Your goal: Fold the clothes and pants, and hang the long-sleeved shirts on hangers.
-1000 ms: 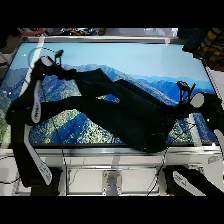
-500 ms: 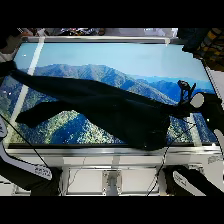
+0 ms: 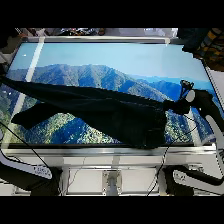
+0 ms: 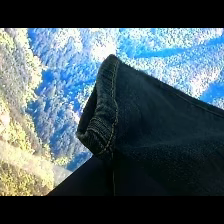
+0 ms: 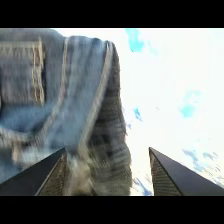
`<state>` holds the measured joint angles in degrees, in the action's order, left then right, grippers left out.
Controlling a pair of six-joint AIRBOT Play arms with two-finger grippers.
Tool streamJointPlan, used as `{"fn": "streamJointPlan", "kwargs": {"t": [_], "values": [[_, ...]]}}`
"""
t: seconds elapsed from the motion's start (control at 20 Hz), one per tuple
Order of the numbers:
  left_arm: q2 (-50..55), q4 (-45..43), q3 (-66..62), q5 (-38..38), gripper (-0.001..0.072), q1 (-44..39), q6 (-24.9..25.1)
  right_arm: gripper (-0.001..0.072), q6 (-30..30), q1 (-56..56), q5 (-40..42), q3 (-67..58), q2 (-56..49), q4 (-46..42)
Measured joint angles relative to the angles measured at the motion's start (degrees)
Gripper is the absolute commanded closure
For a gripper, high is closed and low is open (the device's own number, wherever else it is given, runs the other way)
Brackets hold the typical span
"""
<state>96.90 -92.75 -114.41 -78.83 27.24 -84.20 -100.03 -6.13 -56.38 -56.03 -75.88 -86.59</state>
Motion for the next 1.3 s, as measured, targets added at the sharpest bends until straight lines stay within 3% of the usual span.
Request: {"fn": "streamJointPlan", "kwargs": {"t": [0.15,0.25,0.3,0.35,0.4,0.45,0.75,1.0,1.15,1.25,1.3], "values": [[0.0,-0.04,0.0,-0.07,0.0689,-0.07,0.13,0.018,1.27,-0.15,0.9,-5.42,-6.82,3.93],[0.0,-0.02,0.0,-0.07,0.0689,-0.13,0.15,0.0255,1.68,0.0,1.09,-8.72,-11.17,6.14],[0.0,-0.02,0.0,-0.11,0.0689,-0.13,0.15,0.0319,1.79,0.24,0.7,-10.14,-13.31,7.02],[0.0,-0.02,0.0,-0.09,0.0689,-0.13,0.15,0.044,1.9,0.39,0.28,-11.3,-15.32,7.58],[0.0,-0.02,0.0,-0.09,0.0689,-0.13,0.15,0.064,1.92,0.52,-0.24,-12.24,-16.79,8.17],[0.0,-0.02,0.0,-0.09,0.0689,-0.13,0.17,0.07,1.99,0.63,-0.52,-13.18,-18.08,8.83],[0.83,8.39,0.0,3.32,0.069,-0.2,2.21,0.0703,3.43,0.66,1.4,-24.41,-20.83,7.58],[0.5,27.56,-0.11,14.45,0.069,-0.31,14.99,0.0702,3.37,-2.32,8.63,-38.91,-21.22,5.14],[1.33,33.62,-0.13,19.56,0.0689,-0.44,20.48,0.07,2.64,-5.14,10.6,-43.39,-21.53,4.44],[3.1,35.36,-0.11,20.81,0.0679,-0.83,21.24,0.0645,2.29,-6.47,10.12,-44.72,-22.08,4.37],[4.28,35.93,-0.11,20.96,0.0671,-1.18,21.2,0.0566,2.29,-6.82,9.51,-45.07,-22.53,4.39]]}}
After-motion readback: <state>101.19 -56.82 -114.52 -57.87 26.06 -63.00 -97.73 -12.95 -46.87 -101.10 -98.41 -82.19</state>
